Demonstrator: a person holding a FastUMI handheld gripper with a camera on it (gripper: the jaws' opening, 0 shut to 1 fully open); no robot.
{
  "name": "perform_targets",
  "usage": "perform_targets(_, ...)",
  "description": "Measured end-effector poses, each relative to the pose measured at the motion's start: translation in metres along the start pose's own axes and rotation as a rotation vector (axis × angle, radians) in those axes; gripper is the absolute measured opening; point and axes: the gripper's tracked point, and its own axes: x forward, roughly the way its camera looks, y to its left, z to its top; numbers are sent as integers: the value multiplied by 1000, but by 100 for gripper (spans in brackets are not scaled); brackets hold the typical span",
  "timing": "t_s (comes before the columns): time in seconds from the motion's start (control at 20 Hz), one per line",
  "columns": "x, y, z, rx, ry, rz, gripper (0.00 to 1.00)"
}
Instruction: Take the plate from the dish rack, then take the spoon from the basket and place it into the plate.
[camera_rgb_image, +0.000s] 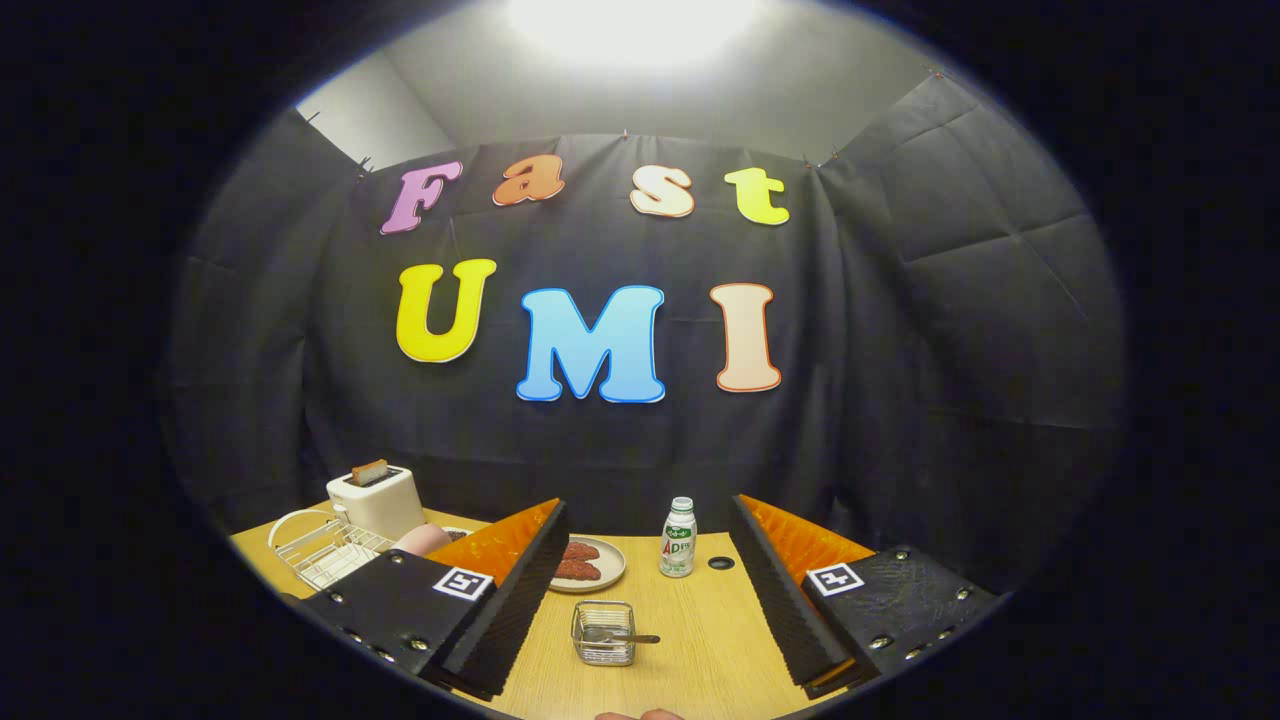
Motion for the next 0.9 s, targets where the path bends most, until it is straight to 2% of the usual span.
perform_targets(0.2, -2, 22, 14, -14, -12, -38, 99)
perform_targets(0.45, 3, 57, 21, -12, 41, -6, 98)
perform_targets(0.55, 8, 78, 18, 28, 103, 41, 98)
perform_targets(0.75, 22, 125, -4, 137, 307, 160, 98)
perform_targets(0.9, 37, 157, -17, 110, 413, 229, 98)
